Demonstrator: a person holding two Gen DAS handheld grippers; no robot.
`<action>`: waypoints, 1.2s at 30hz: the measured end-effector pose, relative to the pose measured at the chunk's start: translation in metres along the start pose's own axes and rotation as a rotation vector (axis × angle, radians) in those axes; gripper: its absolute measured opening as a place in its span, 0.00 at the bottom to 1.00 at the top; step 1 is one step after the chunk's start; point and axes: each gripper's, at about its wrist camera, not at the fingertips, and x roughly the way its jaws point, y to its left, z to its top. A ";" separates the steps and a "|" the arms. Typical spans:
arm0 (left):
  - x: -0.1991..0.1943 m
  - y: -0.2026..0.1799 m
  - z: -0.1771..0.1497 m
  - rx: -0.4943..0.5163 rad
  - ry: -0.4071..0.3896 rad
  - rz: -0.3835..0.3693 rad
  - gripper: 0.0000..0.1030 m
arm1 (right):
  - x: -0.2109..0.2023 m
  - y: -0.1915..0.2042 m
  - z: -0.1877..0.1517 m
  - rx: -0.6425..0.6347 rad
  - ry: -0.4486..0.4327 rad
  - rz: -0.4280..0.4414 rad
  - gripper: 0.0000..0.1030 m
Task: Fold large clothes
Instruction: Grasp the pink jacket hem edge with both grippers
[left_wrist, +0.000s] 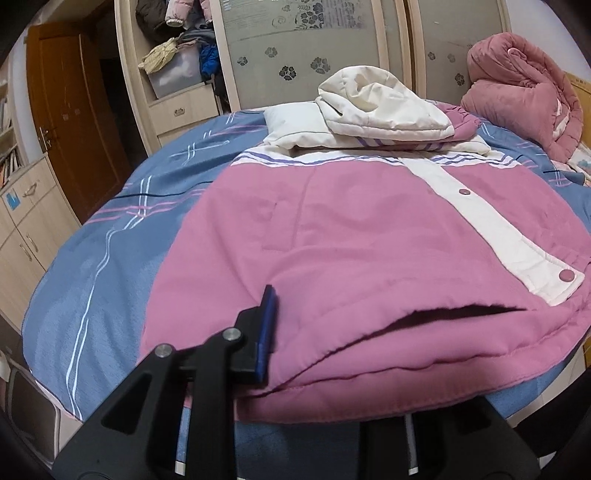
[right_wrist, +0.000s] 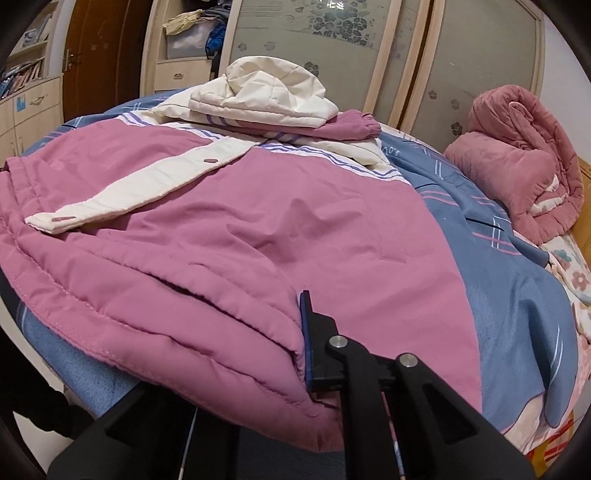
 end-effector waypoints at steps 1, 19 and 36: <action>0.001 0.000 0.000 -0.002 0.003 -0.001 0.23 | 0.001 0.001 0.000 -0.001 0.001 -0.008 0.09; 0.025 -0.008 -0.009 -0.018 0.075 0.041 0.22 | 0.010 -0.012 -0.003 0.179 0.029 0.056 0.10; 0.005 -0.010 -0.013 0.094 -0.029 0.095 0.15 | -0.022 -0.017 0.009 0.162 -0.072 0.072 0.08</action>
